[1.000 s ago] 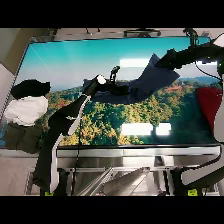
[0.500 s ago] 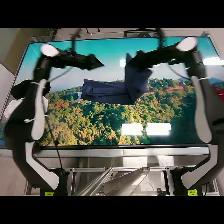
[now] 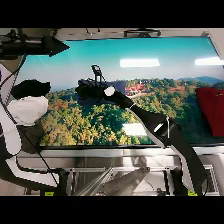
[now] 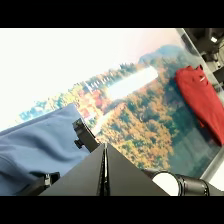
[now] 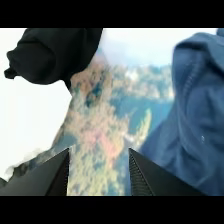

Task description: Fold the shirts.

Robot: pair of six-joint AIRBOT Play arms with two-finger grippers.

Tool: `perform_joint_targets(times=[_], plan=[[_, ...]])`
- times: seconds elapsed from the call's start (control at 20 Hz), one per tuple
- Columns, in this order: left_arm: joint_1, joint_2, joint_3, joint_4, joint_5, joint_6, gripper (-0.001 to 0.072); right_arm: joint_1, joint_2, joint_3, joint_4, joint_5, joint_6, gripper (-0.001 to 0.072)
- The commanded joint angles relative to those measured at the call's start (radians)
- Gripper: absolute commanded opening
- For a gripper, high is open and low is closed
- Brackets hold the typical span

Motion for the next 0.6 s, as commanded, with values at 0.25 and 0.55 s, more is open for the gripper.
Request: perform_joint_targets(times=[0.25, 0.55], plan=[[-0.005, 0.012, 0.000, 0.000, -0.053, 0.002, 0.0017, -0.259, 0.208, 0.000, -0.156, 0.463, 0.099, 0.0344], [-0.005, 0.012, 0.000, 0.000, -0.101, 0.001, 0.0017, -0.523, 0.289, -0.028, -0.648, 0.863, 0.504, 0.0588]])
